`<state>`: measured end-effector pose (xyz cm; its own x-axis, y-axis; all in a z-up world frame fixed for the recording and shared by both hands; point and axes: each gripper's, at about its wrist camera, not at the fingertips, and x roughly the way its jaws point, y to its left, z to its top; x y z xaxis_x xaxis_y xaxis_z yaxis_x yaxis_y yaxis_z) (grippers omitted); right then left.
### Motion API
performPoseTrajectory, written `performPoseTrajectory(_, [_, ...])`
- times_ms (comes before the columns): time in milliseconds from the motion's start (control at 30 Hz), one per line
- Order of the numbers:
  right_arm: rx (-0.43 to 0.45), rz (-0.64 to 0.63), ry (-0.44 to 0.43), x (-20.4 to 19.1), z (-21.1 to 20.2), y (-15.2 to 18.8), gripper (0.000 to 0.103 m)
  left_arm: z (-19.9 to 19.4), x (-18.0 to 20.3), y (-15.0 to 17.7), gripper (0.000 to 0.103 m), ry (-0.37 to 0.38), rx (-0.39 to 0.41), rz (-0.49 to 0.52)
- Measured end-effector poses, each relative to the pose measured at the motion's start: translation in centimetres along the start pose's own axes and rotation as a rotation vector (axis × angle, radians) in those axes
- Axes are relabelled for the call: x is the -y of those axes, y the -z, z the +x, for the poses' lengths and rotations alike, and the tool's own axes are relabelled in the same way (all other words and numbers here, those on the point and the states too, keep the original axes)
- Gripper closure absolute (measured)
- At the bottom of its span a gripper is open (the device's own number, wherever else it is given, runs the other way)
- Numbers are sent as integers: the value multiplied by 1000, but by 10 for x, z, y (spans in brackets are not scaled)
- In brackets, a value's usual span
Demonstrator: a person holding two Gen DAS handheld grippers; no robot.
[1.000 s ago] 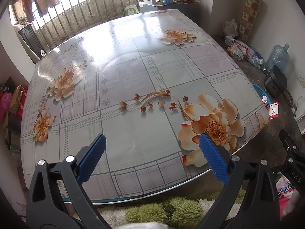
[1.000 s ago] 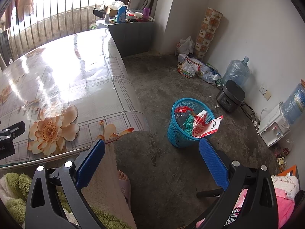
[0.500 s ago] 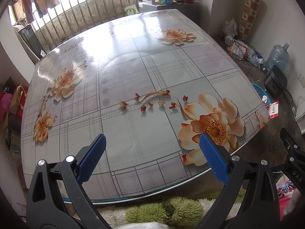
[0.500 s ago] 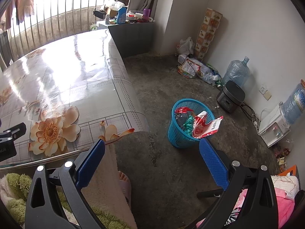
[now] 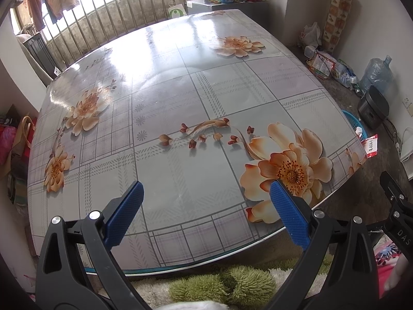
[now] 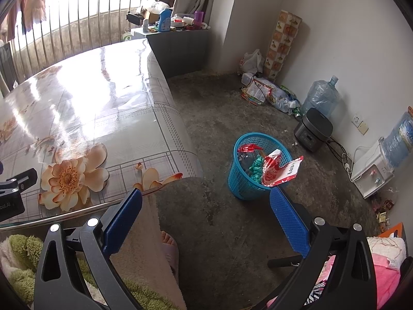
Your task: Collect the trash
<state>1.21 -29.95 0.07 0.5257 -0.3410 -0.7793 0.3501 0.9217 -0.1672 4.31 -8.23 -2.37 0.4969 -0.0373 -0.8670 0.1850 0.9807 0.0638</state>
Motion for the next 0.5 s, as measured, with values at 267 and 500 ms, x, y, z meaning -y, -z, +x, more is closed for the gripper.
performPoseTrajectory(267, [0,-2,-1,2,2,0,7,4,-2,0,9,3,-6,2])
performPoseTrajectory(500, [-1,-2,-3,2,2,0,7,5,-3,0,9,5,-9,5])
